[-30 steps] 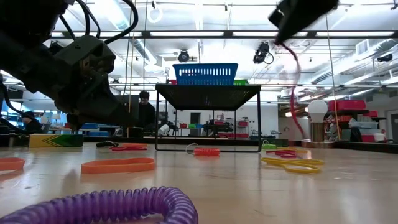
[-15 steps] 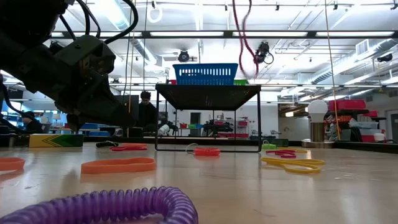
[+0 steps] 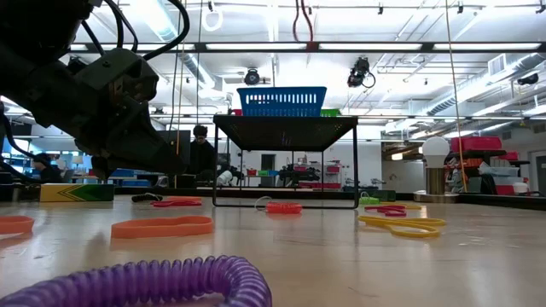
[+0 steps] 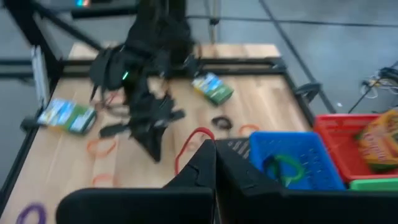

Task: Pick & Place Office Desk Supplies
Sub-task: Put the red rubber band into the green bin on the shelf

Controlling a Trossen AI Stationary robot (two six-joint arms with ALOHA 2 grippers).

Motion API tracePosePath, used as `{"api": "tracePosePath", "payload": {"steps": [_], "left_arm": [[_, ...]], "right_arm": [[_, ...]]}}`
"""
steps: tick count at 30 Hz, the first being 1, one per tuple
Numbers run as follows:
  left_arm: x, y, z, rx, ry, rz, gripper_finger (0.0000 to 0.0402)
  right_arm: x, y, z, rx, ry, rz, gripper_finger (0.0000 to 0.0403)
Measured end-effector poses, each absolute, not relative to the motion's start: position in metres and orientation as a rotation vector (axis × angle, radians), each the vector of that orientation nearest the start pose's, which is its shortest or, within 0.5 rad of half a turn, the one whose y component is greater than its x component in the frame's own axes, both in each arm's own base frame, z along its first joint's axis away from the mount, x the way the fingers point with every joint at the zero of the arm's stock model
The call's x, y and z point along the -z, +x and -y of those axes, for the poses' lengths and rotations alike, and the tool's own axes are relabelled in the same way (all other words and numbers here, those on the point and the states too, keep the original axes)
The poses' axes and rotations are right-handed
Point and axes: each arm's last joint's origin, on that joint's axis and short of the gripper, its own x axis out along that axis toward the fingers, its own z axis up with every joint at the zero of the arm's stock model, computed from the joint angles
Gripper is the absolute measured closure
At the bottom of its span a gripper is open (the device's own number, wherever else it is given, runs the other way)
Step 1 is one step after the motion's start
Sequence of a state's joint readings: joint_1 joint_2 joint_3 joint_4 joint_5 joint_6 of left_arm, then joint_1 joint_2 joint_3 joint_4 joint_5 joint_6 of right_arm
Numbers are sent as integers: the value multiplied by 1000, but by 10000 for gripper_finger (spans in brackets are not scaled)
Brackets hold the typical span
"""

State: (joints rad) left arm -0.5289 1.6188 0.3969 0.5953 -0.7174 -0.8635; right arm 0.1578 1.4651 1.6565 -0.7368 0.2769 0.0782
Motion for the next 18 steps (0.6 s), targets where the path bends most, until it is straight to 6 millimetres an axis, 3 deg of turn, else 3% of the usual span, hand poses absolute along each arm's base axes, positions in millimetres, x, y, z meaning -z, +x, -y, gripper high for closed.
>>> {"api": "tracePosePath", "payload": {"steps": [8,18], "left_arm": [[-105,221,107,-381,-480,-387,383],[-106,222,107,-394,-484,-374,383]], "right_arm": [[-446,298,8,300,4,-448,403],[-440,296,53,387,41,-468,403]]}}
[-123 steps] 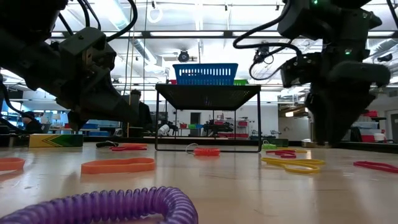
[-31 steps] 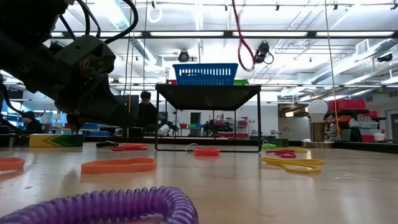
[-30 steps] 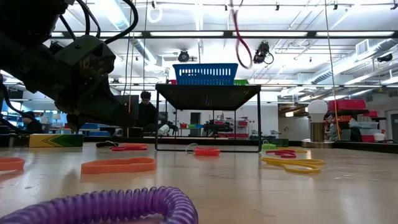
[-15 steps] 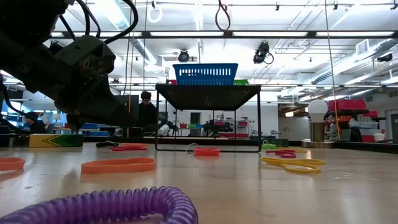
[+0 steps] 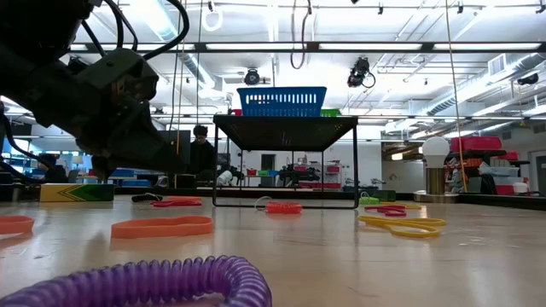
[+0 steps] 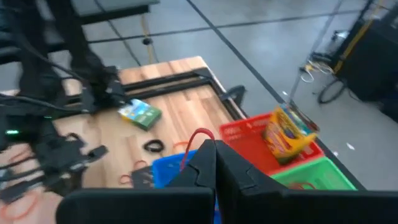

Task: Pick & Place Office Desk Supplies
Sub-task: Put the red rubber band into the green bin on the shelf

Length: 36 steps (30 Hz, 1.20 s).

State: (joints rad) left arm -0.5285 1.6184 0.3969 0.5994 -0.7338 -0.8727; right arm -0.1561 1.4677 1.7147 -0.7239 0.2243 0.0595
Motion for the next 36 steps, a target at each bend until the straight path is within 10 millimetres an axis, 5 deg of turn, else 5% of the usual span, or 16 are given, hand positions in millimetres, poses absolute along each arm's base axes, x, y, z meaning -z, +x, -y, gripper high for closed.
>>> {"api": "tracePosePath", "payload": {"steps": [20,36], "left_arm": [[-106,222,107,-389,-486,-367,383],[-106,222,107,-394,-509,-363,384]], "right_arm": [[-371,321,184,668,-9,-711,403],[-360,310,222,725,36,-716,403]]}}
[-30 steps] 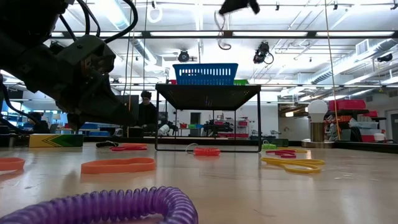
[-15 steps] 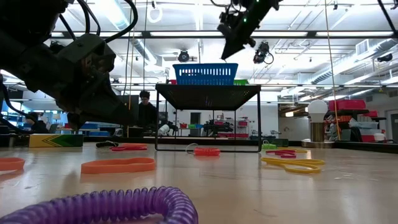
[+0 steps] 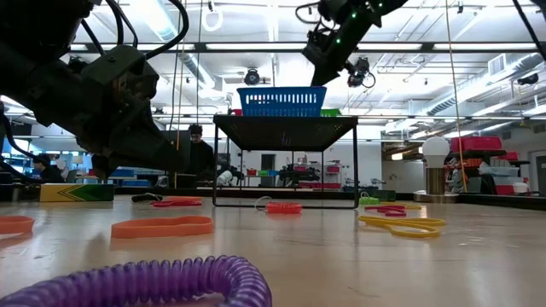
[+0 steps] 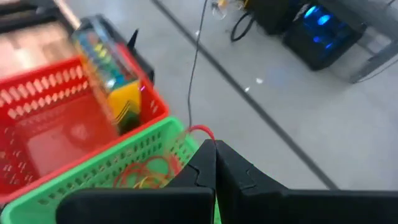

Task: Pick & Place Office Desk Supplies
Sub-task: Put the red rubber band into the green bin on the shelf, then put the orange spring keychain into the blue bin on the shelf

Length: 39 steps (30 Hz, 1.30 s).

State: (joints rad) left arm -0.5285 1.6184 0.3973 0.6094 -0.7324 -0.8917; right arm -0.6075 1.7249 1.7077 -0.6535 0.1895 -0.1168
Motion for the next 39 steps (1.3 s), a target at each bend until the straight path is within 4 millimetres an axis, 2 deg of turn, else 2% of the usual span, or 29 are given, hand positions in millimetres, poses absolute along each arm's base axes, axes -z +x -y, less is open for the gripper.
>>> {"api": "tracePosePath", "payload": {"steps": [5,8,12,21,25,27,29,34,37,39], "left_arm": [[-106,222,108,-389,-514,-367,384],[-106,222,108,-389,-520,-366,383],[-106,222,107,-396,-547,-363,384],[-107,222,106,-469,-658,-297,384],[-107,222,105,-508,-740,-255,384],[-107,223,103,-523,-782,-241,384],[-107,224,99,-544,-805,-231,383],[-104,233,77,-573,-872,-282,385],[-104,235,66,-561,-818,-328,395],[-107,233,61,-545,-775,-338,396]], "right_arm": [[-340,318,223,631,132,-791,402],[-335,317,221,614,185,-824,388],[-337,317,218,606,188,-823,342],[-337,313,216,615,225,-839,206],[-348,306,210,579,197,-830,176],[-360,300,204,532,181,-796,181],[-371,295,195,480,162,-770,203],[-399,283,167,418,98,-689,301],[-412,281,144,374,83,-646,368],[-418,282,128,368,81,-623,393]]}}
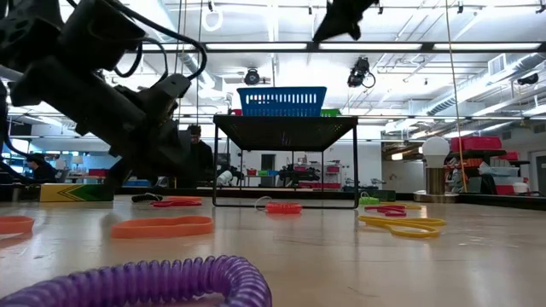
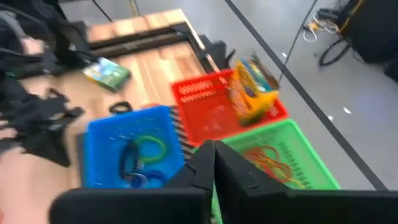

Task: Pick & Place Office Desk Supplies
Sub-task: Put the orange spring keychain into the blue bin on the shelf

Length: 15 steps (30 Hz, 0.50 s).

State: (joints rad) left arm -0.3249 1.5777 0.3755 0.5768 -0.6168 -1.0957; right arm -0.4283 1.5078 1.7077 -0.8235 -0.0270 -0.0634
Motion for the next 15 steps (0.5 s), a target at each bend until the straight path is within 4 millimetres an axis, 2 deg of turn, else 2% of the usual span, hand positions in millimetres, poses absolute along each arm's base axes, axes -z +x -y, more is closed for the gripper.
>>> {"api": "tracePosePath", "payload": {"steps": [5,9,15], "left_arm": [[-116,211,53,-482,-671,-343,397],[-124,195,50,-346,-581,-367,397],[-135,187,48,-235,-507,-355,378]], "right_arm": [[-421,294,90,422,70,-612,388],[-422,303,60,443,54,-560,398],[-391,321,21,385,107,-447,396]]}}
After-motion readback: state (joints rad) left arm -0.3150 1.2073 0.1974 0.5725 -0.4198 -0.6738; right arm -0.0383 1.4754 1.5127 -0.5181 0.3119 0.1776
